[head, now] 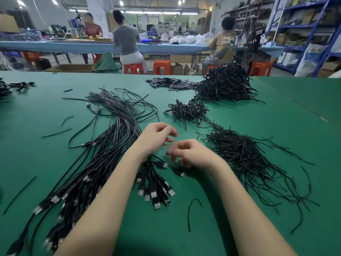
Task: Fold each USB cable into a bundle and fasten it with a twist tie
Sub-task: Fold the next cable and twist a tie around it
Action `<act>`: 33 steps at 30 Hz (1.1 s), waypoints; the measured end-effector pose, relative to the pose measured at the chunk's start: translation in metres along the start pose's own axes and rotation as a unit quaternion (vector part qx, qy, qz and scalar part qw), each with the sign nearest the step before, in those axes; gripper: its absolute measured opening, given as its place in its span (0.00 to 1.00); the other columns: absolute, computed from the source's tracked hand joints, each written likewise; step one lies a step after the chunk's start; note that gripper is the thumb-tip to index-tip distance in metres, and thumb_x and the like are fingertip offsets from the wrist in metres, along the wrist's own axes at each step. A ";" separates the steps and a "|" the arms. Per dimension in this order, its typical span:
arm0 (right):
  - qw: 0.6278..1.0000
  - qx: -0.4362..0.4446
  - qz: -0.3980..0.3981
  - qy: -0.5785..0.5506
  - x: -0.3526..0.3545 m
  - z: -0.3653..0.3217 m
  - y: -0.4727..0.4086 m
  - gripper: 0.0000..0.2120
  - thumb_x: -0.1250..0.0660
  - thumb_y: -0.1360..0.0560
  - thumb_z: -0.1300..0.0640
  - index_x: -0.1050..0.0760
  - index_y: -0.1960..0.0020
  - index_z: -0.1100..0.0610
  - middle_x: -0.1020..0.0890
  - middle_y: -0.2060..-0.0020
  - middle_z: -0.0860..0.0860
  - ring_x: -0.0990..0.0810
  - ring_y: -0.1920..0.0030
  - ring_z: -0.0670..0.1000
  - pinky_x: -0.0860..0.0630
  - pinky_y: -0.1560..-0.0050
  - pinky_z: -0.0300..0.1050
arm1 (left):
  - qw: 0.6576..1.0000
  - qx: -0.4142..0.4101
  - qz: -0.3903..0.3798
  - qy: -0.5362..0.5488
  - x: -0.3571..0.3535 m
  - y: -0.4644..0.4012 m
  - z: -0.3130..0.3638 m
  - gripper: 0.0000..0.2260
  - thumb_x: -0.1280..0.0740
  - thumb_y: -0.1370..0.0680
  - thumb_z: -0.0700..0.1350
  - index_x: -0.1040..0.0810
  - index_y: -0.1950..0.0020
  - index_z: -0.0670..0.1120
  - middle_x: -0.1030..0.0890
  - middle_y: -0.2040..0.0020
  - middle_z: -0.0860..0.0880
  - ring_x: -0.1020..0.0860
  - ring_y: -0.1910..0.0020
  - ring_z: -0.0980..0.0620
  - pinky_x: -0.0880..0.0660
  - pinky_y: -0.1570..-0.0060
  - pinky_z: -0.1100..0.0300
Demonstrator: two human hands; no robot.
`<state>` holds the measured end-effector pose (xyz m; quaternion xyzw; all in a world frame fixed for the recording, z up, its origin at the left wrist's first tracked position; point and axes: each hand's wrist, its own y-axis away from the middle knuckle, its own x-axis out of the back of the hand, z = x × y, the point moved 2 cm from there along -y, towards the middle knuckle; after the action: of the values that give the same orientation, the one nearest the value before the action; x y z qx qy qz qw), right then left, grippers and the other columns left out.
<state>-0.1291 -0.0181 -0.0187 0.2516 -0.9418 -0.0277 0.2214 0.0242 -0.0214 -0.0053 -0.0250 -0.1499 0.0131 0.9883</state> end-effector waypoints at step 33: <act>0.985 0.128 0.049 0.107 0.006 -0.012 0.005 0.09 0.31 0.21 0.55 0.20 0.56 0.60 0.16 0.61 0.48 0.23 0.61 0.44 0.26 0.55 0.45 | 0.899 -0.010 -0.074 0.432 -0.036 0.024 0.063 0.14 0.47 0.14 0.46 0.39 0.60 0.48 0.38 0.68 0.52 0.34 0.68 0.52 0.32 0.58 0.58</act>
<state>-0.1307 -0.0163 -0.0050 0.2325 -0.9198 0.1306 0.2878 -0.0293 0.0048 0.0434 -0.0264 0.2897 -0.0738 0.9539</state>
